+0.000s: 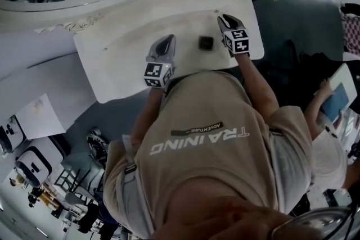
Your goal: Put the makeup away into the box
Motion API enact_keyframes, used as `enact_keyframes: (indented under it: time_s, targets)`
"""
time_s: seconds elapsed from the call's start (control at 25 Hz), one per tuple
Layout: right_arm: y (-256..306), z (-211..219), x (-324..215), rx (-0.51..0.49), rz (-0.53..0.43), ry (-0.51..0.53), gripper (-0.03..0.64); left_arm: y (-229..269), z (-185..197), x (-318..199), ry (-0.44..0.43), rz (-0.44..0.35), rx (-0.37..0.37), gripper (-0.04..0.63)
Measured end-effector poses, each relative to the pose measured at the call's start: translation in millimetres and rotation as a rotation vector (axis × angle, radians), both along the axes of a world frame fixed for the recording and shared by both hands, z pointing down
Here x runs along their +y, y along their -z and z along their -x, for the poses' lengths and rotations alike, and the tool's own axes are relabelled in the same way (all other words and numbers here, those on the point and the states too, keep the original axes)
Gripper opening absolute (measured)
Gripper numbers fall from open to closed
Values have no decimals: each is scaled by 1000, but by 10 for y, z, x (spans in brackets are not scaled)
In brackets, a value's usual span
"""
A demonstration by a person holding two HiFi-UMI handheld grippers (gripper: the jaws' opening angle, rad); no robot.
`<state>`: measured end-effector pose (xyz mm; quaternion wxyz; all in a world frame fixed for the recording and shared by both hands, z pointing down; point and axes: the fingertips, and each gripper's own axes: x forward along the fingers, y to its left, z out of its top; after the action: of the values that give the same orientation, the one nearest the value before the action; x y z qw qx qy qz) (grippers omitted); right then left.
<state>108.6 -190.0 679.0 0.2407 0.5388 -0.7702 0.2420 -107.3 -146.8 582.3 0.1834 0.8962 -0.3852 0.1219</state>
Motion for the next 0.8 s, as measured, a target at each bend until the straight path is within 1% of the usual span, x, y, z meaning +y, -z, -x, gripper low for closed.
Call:
enact_keyframes:
  time_s: [0.12,0.24,0.36,0.52,0.64,0.8]
  targets:
    - [-170,0,-126,-12,16,-16,98,-20,-48,-28,-7,2,-32,6]
    - [-271,-18,-222,-15,33,-20,107,-36,-80,3,25,19,-28,6]
    - [-322,20,-306,-17,48,-24,117,-41,-75,15,29,24,-34,6]
    - [-337,70,-381,-22,55,-47,117,-15,20,-18,45,17,-41,6]
    - [-347,54,-414,-28,63,-70,103,-16,96,-73,64,4,-35,6]
    - [-356,86,-408,-29,79,-76,103,-27,215,-97,82,-2,-34,6]
